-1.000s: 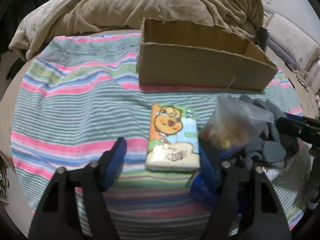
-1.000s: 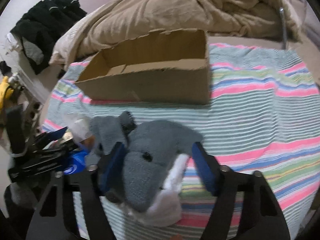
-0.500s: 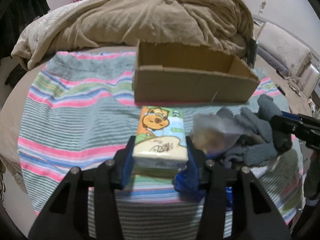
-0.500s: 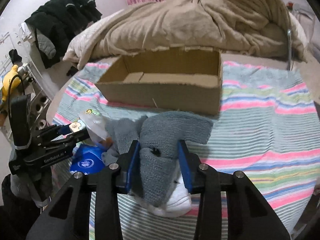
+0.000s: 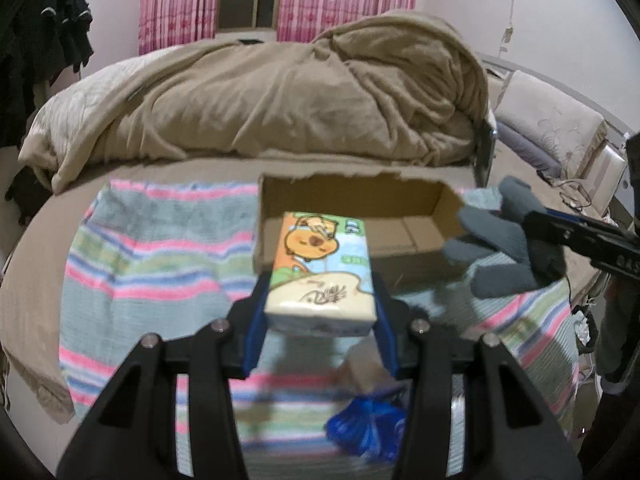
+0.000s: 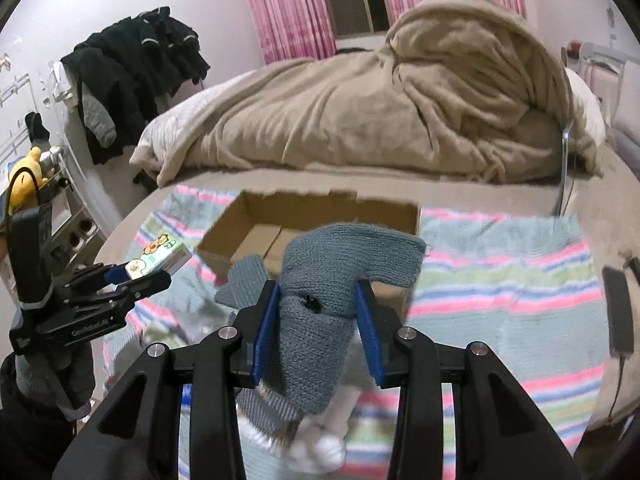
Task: Organize objects
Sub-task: 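Carry the tissue pack and grey sock into the cardboard box and open both grippers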
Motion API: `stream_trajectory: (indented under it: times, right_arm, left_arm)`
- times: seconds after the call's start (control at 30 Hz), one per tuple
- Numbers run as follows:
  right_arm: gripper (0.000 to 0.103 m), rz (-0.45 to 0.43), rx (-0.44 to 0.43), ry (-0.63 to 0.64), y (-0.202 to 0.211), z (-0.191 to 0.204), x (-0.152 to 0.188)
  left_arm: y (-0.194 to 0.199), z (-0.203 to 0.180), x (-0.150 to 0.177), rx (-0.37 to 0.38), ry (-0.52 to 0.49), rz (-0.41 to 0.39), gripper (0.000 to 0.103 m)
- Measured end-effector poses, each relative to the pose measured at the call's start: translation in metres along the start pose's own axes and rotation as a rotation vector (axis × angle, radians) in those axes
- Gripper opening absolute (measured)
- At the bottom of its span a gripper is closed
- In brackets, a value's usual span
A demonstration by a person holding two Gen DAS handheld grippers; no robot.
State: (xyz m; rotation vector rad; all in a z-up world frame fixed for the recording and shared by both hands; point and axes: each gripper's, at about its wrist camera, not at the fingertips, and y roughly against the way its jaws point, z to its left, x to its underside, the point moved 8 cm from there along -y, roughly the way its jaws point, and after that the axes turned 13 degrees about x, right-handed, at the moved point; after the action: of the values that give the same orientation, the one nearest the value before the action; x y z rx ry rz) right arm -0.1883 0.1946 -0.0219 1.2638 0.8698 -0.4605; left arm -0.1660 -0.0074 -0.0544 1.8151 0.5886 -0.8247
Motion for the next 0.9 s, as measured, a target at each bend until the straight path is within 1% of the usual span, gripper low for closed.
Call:
stream_trajectory:
  times: [0.2,0.4,0.5,0.6,0.7,0.83,0.9]
  right_arm:
    - [0.04,-0.02,0.012,0.008,-0.02,-0.01,-0.03]
    - [0.04,-0.005,0.013,0.014,-0.049,-0.015,-0.043]
    - [0.04,0.009,0.008,0.018,-0.064,-0.015,-0.042]
    - [0.04,0.038,0.005,0.018,-0.085,-0.015,-0.034]
    - [0.04,0.069,0.0,0.018,-0.104,-0.015,-0.025]
    - [0.041,0.103,-0.016,0.009,-0.121,-0.016,-0.016]
    - [0.041,0.122,-0.013,0.003,-0.128,-0.019,-0.011]
  left_arm:
    - [-0.012,-0.011,-0.03,0.027,-0.011,-0.028,0.047]
    - [-0.034,-0.016,-0.045,0.054,-0.001,-0.022,0.047]
    - [-0.049,-0.02,-0.049,0.07,0.002,-0.015,0.047]
    - [-0.064,-0.025,-0.048,0.107,0.023,0.006,0.047]
    - [-0.08,-0.028,-0.047,0.113,0.037,0.025,0.047]
    - [-0.1,-0.033,-0.048,0.148,0.061,0.042,0.047]
    - [-0.11,-0.036,-0.047,0.146,0.067,0.054,0.047]
